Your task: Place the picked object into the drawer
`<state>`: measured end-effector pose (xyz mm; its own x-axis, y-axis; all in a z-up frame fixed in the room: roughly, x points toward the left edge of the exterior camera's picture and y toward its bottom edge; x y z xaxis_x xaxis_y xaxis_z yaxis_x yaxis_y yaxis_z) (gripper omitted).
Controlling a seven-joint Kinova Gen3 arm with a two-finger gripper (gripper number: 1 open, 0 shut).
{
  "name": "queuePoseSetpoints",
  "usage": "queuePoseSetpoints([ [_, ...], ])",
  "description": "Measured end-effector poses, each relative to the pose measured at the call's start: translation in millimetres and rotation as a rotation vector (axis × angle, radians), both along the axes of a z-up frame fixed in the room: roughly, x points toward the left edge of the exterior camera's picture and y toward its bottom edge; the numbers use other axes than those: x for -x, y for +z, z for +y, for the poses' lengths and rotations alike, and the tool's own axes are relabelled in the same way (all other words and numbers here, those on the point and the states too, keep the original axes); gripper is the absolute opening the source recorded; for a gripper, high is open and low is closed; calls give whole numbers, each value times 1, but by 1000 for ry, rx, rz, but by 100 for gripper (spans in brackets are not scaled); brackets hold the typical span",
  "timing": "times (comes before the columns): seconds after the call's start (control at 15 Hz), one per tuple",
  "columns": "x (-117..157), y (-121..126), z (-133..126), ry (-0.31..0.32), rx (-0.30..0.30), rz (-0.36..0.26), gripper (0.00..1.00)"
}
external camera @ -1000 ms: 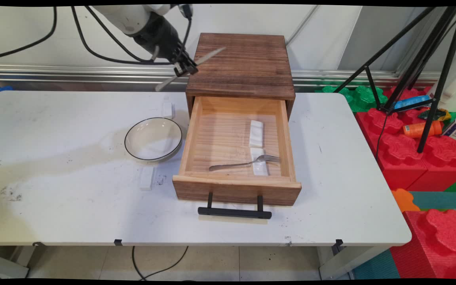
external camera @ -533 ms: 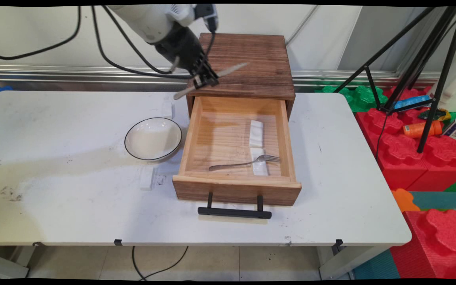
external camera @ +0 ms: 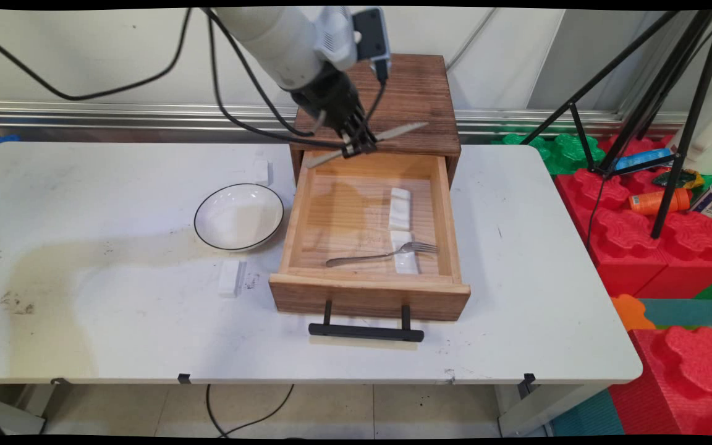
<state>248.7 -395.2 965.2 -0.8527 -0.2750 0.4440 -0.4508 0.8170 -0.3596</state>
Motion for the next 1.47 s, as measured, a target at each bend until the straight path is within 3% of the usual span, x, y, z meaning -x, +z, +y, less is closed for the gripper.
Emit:
queuePoseSetpoints([
  [0.67,29,-66,-42,-35,-69,-48,0],
  [1.47,32,-111,-61,-42,-131,-81,0],
])
